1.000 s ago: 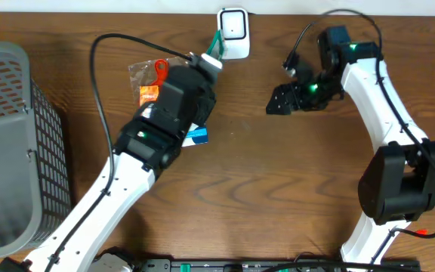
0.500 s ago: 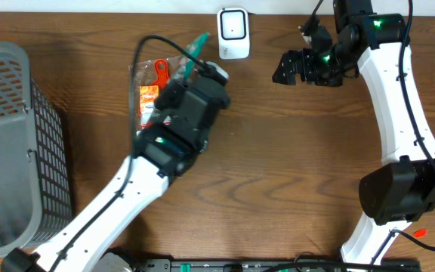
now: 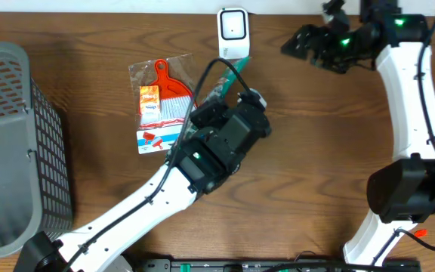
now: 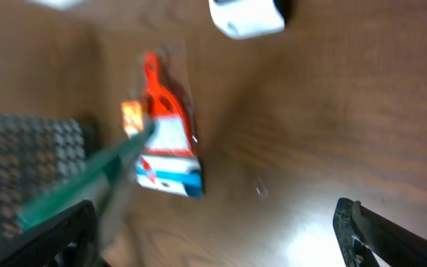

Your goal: Scan the item barcode

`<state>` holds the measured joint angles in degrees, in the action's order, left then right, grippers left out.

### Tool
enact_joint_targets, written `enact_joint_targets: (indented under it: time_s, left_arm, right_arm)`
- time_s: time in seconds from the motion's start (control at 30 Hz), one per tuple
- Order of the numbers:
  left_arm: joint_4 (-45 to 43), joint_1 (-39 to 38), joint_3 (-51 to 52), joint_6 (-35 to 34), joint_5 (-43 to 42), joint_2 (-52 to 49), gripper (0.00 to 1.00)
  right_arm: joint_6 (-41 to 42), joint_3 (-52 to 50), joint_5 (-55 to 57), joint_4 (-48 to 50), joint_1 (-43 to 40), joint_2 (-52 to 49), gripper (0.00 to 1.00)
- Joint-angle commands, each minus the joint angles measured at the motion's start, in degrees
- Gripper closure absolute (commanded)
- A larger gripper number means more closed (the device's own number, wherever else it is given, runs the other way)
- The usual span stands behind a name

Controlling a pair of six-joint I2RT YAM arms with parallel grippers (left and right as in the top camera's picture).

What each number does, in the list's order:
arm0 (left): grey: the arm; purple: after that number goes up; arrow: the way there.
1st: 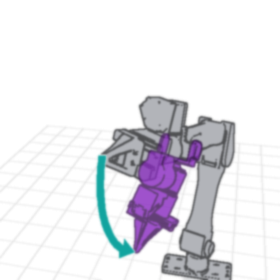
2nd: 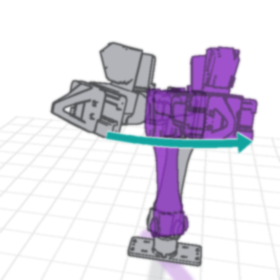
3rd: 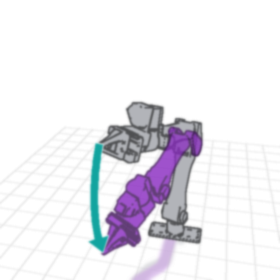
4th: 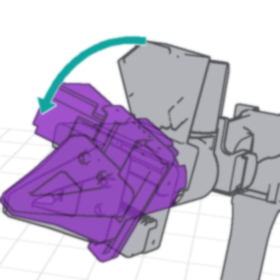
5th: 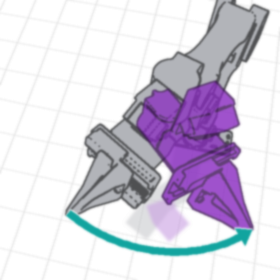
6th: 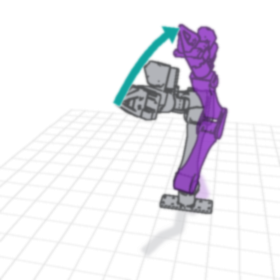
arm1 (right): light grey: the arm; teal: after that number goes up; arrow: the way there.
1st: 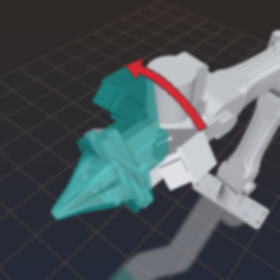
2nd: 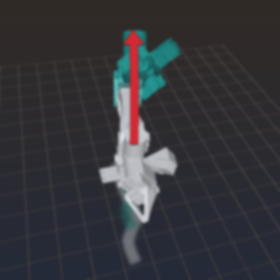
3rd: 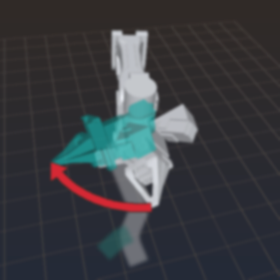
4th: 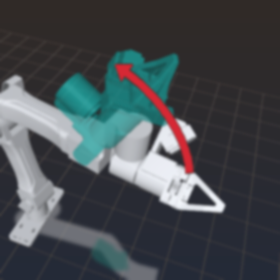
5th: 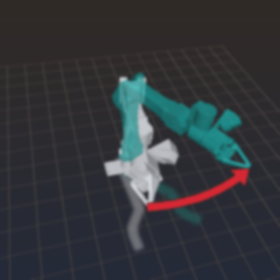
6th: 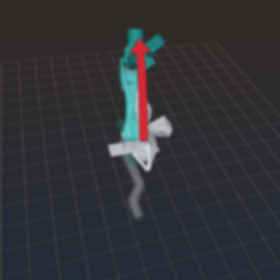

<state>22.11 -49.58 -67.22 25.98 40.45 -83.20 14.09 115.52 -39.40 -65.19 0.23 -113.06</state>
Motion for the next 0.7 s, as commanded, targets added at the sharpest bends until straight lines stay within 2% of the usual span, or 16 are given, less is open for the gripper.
enact_joint_targets:
  time_s: [0.0,0.23,0.67]
  left_arm:
    - [0.0,-1.9,-1.0,0.8,1.4,0.2,0.93]
    - [0.0,-5.5,-1.0,0.8,1.4,0.2,0.93]
    - [0.0,-6.5,-1.0,1.5,1.9,0.2,0.93]
  right_arm:
    - [7.0,1.3,-8.3,1.9,-1.3,-1.6,0.02]
    - [9.1,1.3,-29.5,4.5,0.0,-7.5,0.06]
    - [7.8,1.3,-43.8,4.2,4.3,-10.4,0.08]
